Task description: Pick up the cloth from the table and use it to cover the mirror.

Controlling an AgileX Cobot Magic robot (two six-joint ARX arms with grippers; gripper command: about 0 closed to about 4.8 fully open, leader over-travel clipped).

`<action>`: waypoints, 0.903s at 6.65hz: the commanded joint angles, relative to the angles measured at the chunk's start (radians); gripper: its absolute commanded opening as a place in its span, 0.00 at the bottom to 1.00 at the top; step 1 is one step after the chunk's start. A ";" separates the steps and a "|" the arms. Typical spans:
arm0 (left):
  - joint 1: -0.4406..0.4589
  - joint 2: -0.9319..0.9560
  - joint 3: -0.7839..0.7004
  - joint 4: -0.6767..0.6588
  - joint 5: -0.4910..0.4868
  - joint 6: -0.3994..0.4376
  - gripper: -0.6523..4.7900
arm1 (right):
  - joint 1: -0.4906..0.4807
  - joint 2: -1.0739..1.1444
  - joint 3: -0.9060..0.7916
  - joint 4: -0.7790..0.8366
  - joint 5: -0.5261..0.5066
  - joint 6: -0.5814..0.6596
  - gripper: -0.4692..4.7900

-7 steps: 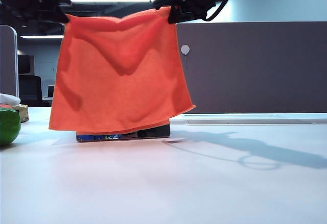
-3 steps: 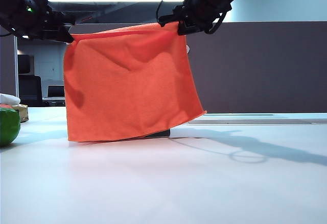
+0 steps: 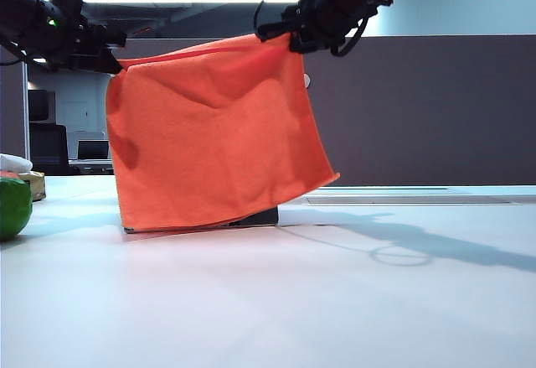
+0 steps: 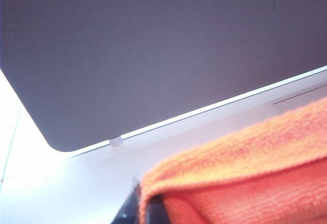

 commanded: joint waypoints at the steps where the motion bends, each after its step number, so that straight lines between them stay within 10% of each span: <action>1: 0.002 0.049 0.067 -0.027 -0.032 0.031 0.11 | -0.001 0.068 0.033 0.049 0.013 0.007 0.08; 6: 0.002 0.051 0.067 -0.064 -0.033 0.053 0.11 | -0.051 0.147 0.094 0.062 0.034 0.007 0.08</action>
